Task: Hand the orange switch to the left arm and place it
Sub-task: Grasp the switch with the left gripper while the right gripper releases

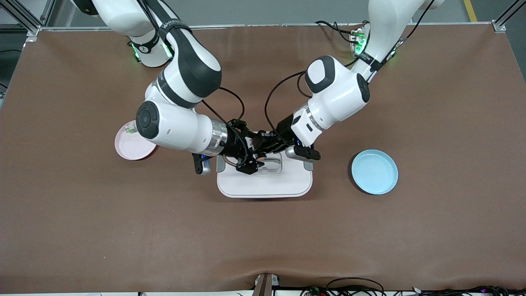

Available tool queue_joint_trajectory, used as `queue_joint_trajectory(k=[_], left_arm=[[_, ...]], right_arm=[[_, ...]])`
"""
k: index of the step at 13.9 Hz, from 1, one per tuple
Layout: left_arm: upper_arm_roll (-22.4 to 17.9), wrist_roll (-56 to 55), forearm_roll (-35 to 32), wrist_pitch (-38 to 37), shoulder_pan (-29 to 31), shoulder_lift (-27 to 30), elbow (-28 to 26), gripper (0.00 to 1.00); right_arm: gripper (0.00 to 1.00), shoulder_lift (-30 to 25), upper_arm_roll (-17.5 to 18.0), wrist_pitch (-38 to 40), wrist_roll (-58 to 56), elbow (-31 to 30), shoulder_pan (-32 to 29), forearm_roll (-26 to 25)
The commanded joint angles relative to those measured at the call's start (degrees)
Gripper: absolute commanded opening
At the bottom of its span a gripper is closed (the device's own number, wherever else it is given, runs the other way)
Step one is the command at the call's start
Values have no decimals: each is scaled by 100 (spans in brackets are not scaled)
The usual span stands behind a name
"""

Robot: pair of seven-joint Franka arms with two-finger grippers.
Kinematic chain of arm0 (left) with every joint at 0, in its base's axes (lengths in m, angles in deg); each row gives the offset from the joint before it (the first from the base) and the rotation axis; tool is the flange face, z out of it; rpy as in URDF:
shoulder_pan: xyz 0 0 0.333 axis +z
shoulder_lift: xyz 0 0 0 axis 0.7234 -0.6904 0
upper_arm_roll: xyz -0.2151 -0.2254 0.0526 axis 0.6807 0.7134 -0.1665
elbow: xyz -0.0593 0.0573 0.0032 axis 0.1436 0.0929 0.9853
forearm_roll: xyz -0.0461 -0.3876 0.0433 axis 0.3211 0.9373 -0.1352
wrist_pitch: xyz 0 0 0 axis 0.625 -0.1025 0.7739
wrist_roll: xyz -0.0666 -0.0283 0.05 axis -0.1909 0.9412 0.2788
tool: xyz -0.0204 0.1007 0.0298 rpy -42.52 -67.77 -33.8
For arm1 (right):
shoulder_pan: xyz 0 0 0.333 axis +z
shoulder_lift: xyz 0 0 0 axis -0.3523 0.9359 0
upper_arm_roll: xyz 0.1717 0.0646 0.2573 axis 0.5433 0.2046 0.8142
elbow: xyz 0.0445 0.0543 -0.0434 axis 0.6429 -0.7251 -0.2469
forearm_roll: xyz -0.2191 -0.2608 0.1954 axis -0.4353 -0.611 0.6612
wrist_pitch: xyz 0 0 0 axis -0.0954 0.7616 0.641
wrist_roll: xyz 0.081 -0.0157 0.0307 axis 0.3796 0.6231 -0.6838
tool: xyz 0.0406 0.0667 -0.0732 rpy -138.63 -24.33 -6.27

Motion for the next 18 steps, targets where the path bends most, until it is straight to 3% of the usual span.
queue_joint_trajectory(k=[1,6,12,14,18], left_arm=[[-6,74,-24,-277,114,163,-62,0],[-50,30,-602,-909,351,391,-62,0],[-103,-189,-2455,-2490,808,1067,-44,0],[-103,-496,-3271,-3070,940,1313,-18,0],[-112,-805,-4695,-4414,1255,1919,-9,0]], right_arm=[[100,34,-13,193,-157,198,-134,35],[100,-150,-118,1010,-1894,198,-310,-508],[100,-484,-109,1836,-3487,102,-512,-1738],[100,-660,-101,2170,-4128,-109,-503,-2422],[100,-1485,-118,2268,-5473,-1241,-687,-2855]])
